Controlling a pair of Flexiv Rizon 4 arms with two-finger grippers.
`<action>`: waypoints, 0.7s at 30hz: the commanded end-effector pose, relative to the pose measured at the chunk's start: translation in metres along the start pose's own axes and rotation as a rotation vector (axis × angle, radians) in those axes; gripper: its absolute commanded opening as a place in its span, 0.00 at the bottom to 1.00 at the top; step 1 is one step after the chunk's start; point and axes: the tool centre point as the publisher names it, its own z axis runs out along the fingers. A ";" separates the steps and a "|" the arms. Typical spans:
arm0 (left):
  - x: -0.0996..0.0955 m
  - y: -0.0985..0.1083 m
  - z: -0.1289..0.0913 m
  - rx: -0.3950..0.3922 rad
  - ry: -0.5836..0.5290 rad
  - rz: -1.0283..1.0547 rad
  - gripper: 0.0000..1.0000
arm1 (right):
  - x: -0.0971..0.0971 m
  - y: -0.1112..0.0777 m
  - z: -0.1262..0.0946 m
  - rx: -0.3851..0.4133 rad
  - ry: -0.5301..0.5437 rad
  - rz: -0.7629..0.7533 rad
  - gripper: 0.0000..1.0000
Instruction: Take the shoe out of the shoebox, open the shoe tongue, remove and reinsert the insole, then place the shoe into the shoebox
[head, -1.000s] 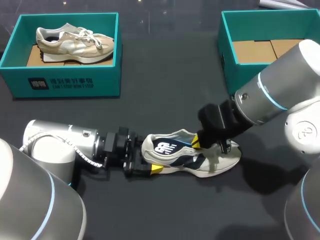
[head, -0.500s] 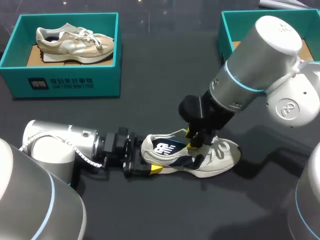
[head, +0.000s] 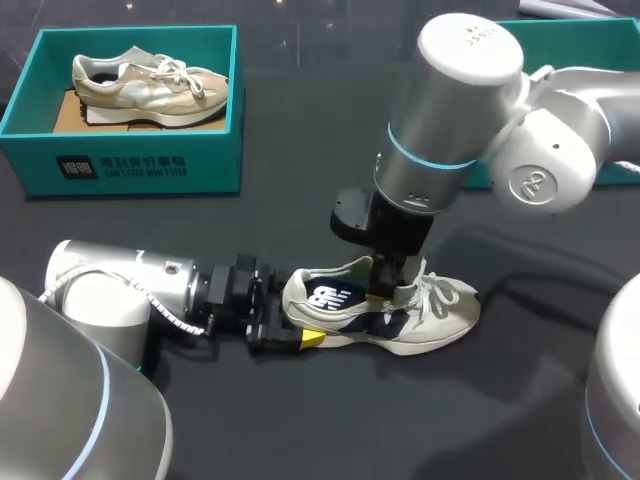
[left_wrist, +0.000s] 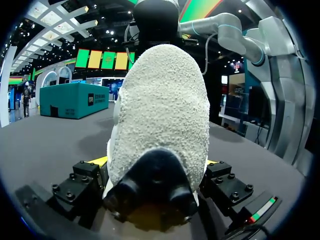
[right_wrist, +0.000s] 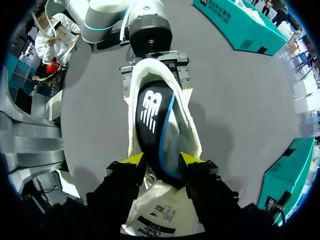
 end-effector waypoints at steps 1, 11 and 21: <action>0.000 0.002 -0.001 -0.001 -0.001 0.000 0.00 | 0.002 0.007 0.003 0.170 0.007 0.028 0.42; 0.000 0.002 -0.001 -0.001 -0.001 0.000 0.00 | 0.003 0.010 0.010 0.179 0.034 0.043 0.38; 0.000 0.002 -0.001 -0.001 -0.001 0.000 0.00 | 0.008 0.015 0.016 0.164 0.066 -0.016 0.00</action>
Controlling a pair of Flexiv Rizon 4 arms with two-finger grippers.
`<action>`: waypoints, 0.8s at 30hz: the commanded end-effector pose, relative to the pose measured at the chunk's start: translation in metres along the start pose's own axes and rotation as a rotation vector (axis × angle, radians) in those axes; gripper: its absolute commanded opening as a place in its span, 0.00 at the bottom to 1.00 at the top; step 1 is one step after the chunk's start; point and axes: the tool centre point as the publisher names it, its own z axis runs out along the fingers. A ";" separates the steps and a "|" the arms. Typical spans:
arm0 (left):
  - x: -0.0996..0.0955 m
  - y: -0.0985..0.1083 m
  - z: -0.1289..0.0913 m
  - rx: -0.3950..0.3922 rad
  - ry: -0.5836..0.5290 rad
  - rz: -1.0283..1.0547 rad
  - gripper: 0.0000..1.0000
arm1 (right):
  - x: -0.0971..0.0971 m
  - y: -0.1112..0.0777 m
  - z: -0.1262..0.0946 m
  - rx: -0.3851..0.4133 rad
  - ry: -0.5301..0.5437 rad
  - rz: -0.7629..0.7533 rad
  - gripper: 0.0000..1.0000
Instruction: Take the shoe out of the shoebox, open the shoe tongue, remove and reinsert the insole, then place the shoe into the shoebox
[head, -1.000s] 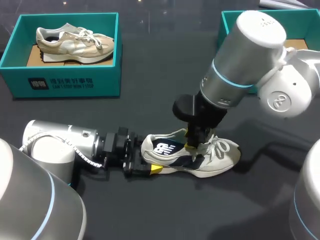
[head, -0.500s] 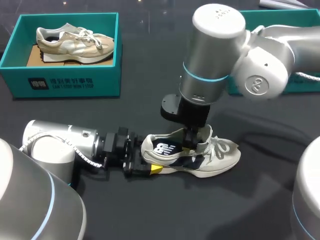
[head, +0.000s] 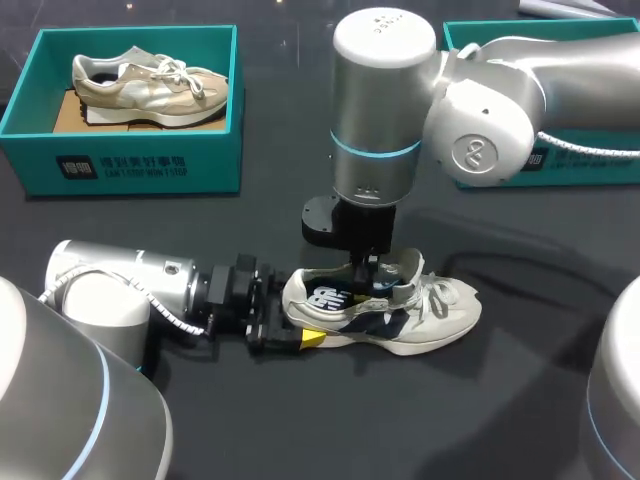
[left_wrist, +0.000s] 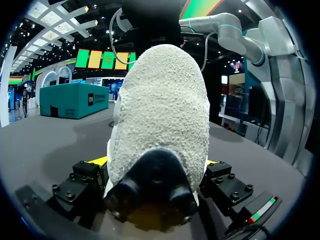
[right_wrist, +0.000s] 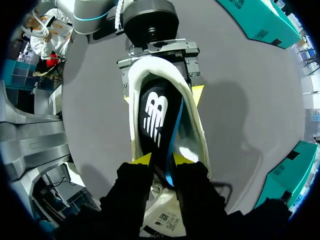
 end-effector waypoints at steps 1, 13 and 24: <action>0.000 0.003 -0.001 -0.001 -0.001 0.000 0.00 | 0.001 0.003 0.004 -0.006 0.005 -0.021 0.00; 0.000 0.003 -0.001 -0.001 -0.001 0.000 0.00 | 0.006 -0.011 0.001 -0.176 0.014 -0.153 0.00; 0.000 0.003 -0.001 -0.001 -0.001 0.000 0.00 | 0.001 -0.020 -0.007 -0.331 -0.011 -0.279 0.00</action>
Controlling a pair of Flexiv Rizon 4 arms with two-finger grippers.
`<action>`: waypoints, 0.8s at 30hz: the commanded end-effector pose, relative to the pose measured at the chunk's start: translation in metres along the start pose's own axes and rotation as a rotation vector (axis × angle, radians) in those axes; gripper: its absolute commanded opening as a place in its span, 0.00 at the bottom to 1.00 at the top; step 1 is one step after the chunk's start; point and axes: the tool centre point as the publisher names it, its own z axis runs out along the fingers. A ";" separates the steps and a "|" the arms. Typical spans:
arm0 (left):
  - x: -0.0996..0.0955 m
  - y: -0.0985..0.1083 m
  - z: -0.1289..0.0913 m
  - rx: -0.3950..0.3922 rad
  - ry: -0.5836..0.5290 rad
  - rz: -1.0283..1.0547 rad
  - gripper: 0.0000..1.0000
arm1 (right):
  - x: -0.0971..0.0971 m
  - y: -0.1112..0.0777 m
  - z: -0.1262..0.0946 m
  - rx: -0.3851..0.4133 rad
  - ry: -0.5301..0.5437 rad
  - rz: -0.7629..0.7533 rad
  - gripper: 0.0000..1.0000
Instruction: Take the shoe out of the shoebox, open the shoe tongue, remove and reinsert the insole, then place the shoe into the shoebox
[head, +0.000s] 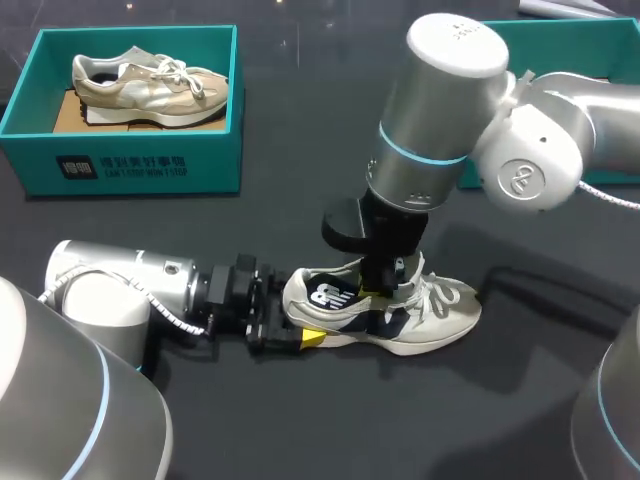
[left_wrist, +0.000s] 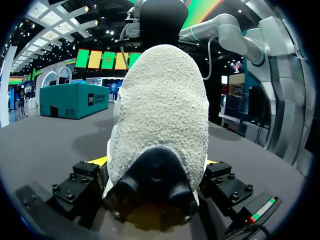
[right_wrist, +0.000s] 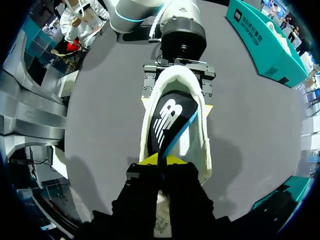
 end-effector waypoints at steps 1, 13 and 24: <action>0.000 0.003 -0.001 -0.001 -0.001 0.000 0.00 | 0.005 -0.015 -0.008 -0.145 -0.019 -0.032 0.00; 0.000 0.003 -0.001 -0.001 -0.001 0.000 0.00 | 0.002 -0.016 -0.014 -0.212 -0.035 -0.104 0.00; 0.000 0.003 -0.001 -0.001 -0.001 0.000 0.00 | -0.003 0.023 -0.022 -0.125 -0.021 -0.228 0.00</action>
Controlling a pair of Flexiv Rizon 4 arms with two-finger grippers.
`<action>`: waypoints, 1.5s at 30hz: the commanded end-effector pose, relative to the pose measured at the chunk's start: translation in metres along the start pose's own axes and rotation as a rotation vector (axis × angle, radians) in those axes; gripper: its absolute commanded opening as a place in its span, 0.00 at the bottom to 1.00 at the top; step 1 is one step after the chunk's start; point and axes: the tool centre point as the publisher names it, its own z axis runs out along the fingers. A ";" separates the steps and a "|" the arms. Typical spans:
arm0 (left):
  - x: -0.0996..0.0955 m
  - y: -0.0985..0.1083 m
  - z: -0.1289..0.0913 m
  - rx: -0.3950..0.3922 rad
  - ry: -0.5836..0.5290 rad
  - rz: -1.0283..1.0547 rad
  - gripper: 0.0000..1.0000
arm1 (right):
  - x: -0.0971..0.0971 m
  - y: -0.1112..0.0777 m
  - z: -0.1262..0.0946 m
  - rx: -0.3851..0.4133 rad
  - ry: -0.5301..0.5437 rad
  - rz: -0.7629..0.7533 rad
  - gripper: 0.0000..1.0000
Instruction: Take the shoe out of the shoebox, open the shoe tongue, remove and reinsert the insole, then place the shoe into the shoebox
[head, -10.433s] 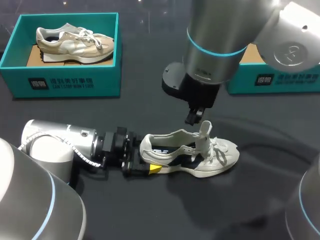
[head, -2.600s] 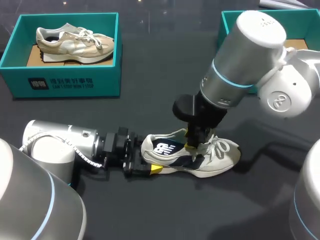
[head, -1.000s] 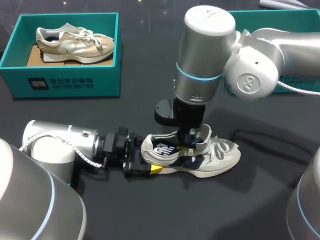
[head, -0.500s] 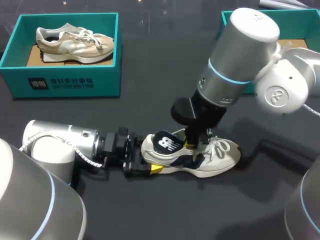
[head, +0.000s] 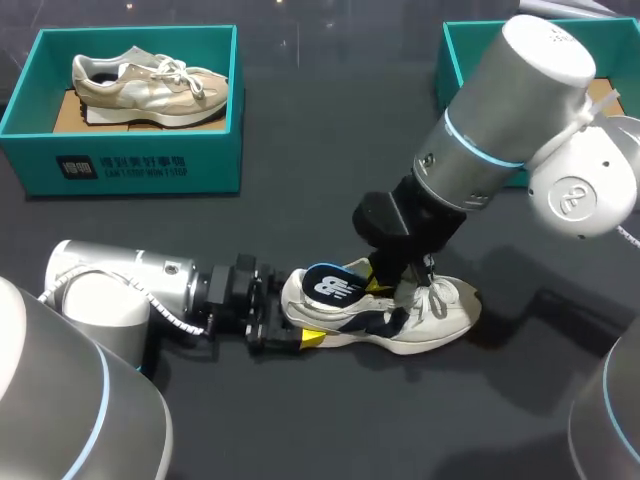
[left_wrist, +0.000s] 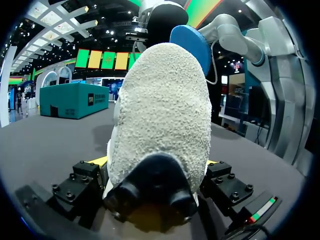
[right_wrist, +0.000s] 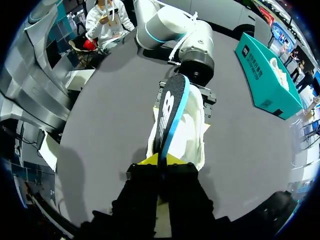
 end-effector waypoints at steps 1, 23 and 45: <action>0.000 0.003 -0.001 -0.001 -0.001 0.000 0.00 | -0.011 0.021 0.003 0.067 0.025 -0.026 0.00; 0.000 0.003 -0.001 -0.001 -0.001 0.000 0.00 | -0.010 0.039 0.017 0.144 0.118 0.143 0.42; 0.000 0.003 -0.001 -0.001 -0.001 0.000 0.00 | -0.012 0.019 0.025 -0.036 0.091 0.339 0.45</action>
